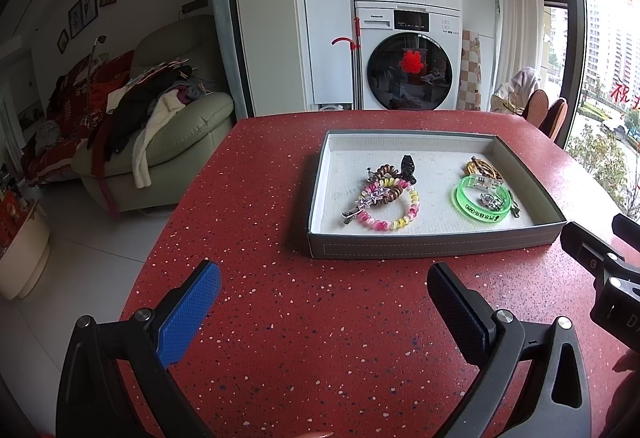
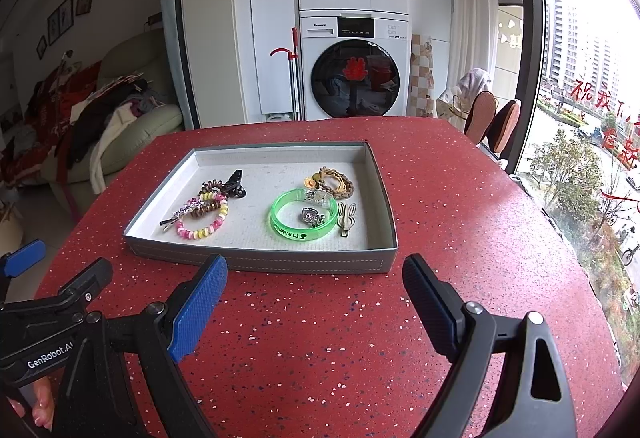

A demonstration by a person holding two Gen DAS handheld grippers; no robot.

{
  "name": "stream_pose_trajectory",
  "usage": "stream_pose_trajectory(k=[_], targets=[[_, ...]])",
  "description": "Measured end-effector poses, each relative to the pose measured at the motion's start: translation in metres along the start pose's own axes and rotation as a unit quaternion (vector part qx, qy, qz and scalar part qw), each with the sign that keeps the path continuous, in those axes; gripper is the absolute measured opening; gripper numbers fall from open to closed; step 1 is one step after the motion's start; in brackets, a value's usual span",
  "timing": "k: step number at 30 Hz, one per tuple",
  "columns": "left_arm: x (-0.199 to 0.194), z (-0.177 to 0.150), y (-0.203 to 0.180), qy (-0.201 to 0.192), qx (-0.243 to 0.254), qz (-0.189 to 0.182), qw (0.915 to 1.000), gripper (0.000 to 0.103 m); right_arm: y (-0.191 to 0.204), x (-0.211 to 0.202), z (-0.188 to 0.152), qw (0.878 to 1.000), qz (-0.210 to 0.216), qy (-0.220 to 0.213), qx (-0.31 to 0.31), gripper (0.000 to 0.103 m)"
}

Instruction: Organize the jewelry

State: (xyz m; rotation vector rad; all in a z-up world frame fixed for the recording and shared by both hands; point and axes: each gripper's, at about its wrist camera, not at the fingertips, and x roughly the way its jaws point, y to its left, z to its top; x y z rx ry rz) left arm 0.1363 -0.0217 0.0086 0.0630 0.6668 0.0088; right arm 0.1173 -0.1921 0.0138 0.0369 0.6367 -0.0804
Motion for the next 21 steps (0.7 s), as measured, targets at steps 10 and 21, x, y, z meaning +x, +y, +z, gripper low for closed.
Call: stream_pose_trajectory(k=[10, 21], targets=[[-0.0006, 0.0005, 0.0003, 0.0, -0.001, 0.0, 1.0, 0.103, 0.0006, 0.0002, 0.0001, 1.0, 0.0, 0.0, -0.001, 0.091], [0.0002, -0.0009, 0.0003, 0.0, -0.001, 0.0, 1.0, 0.103, 0.0012, 0.0001, 0.0001, 1.0, 0.0, 0.0, -0.001, 0.091]])
